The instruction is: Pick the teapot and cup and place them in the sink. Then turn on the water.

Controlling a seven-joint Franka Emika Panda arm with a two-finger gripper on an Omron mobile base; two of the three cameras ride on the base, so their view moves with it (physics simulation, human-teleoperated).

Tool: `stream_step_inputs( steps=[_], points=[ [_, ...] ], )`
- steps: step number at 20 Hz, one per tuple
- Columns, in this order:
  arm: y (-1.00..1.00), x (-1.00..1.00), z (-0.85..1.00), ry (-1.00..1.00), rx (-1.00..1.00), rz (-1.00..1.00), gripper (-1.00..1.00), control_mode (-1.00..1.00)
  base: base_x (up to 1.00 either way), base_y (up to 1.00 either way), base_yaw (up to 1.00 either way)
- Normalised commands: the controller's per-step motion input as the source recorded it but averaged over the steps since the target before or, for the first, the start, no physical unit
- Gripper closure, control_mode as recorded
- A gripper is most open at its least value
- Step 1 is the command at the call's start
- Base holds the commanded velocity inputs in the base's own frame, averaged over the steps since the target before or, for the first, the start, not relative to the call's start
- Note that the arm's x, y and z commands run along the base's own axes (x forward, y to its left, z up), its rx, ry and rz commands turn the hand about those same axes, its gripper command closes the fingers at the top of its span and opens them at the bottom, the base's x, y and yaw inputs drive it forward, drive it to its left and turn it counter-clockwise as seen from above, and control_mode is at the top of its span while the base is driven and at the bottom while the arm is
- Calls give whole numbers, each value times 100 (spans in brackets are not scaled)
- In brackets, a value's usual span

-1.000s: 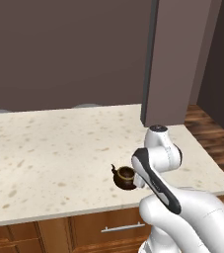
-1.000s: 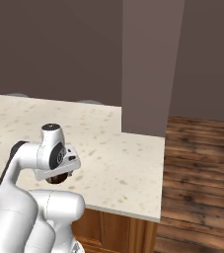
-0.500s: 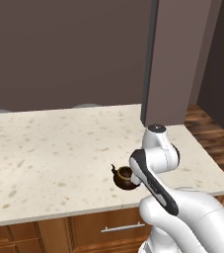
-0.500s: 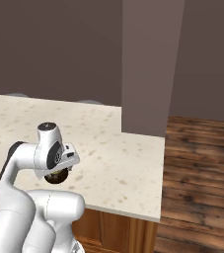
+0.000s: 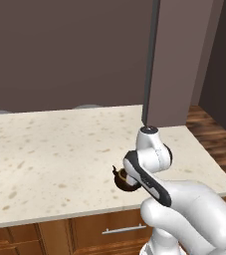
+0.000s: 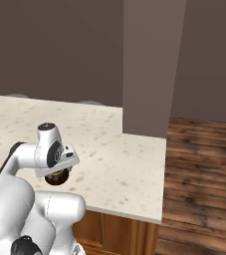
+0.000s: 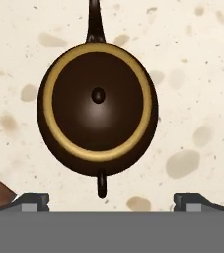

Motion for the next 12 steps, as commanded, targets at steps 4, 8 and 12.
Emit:
stream_step_inputs(
  steps=[4,8,12],
  points=[
    [-12,-27,-87,-3,0,-4,-100,-100,0,0,0],
    [-25,-39,-85,-2,0,-4,-100,-100,0,0,0],
    [-26,-31,-78,-1,0,-4,-100,-100,0,0,0]
  ],
)
